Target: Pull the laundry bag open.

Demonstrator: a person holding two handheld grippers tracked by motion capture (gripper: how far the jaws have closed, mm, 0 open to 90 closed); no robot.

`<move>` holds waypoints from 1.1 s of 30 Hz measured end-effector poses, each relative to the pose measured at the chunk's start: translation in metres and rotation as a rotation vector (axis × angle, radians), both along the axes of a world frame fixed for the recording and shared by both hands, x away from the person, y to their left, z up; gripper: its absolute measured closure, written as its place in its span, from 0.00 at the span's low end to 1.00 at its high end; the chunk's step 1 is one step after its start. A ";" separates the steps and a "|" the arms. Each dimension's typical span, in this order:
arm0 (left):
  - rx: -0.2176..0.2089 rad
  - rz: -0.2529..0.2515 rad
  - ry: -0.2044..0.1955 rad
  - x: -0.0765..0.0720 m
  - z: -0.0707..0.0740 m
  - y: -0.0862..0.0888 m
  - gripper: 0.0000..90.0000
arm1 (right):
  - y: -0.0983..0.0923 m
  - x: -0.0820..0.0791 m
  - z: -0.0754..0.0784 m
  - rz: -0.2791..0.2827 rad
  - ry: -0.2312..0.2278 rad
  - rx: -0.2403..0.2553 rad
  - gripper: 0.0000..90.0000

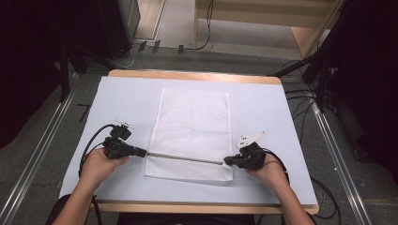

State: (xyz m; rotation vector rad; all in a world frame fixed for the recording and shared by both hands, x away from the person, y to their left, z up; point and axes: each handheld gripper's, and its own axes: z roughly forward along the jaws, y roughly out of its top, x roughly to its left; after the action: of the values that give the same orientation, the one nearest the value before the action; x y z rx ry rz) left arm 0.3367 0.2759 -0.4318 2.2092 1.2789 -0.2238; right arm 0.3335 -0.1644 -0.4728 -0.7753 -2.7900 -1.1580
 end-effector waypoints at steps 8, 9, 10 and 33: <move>-0.010 -0.010 0.008 -0.001 0.001 0.001 0.97 | -0.002 0.002 0.002 -0.016 -0.006 -0.017 1.00; -0.006 -0.007 0.007 -0.002 0.001 0.001 0.97 | -0.003 0.002 0.002 -0.028 0.001 -0.018 1.00; -0.007 -0.006 0.010 -0.002 0.001 0.000 0.97 | -0.004 0.002 0.002 -0.031 0.006 -0.012 1.00; -0.082 0.031 -0.124 -0.010 0.007 0.010 0.71 | -0.009 0.017 0.008 -0.087 -0.005 0.031 0.87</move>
State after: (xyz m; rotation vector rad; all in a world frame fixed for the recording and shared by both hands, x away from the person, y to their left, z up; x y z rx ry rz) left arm 0.3269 0.2861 -0.4247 2.0989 1.2139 -0.1235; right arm 0.3501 -0.1736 -0.4647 -0.9001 -2.7610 -1.2140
